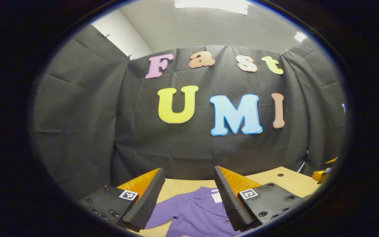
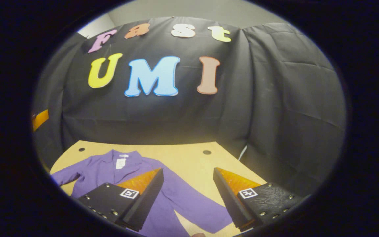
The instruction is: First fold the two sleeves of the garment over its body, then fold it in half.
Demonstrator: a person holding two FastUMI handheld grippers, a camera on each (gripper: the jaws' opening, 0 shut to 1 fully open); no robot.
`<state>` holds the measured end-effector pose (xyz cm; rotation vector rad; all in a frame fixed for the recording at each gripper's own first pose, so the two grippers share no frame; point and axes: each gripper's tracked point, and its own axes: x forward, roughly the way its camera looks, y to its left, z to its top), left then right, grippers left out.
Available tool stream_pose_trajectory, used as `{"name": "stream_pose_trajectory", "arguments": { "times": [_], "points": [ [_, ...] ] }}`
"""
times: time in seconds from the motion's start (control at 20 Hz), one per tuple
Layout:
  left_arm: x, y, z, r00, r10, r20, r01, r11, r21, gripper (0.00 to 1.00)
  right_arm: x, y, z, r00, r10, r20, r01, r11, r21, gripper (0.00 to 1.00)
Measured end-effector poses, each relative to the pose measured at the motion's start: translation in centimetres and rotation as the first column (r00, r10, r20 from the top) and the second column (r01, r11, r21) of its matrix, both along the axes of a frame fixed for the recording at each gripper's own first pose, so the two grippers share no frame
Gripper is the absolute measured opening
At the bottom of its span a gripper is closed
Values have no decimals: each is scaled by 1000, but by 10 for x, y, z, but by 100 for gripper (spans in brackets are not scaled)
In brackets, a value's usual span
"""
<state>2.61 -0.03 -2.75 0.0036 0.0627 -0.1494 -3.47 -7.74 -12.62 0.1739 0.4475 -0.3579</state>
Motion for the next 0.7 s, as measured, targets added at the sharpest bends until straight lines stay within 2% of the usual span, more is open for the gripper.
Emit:
{"name": "stream_pose_trajectory", "arguments": {
  "times": [0.2, 0.45, 0.6, 0.7],
  "points": [
    [0, -4, -5, 1000, 2, -7, -2, 1000, 7, 94, -21, -25, -53, 986, -100, -134, 115, 987, 110, 94],
    [5, -12, -10, 1000, 3, -17, -2, 1000, 14, 94, -47, -48, -104, 945, -177, -274, 222, 965, 142, 94],
    [7, -13, -12, 1000, 8, -20, -8, 1000, 17, 94, -61, -60, -130, 912, -213, -351, 276, 951, 140, 94],
    [8, -14, -14, 1000, 13, -26, -12, 1000, 25, 94, -71, -65, -155, 877, -227, -423, 315, 937, 150, 95]
  ]
}}
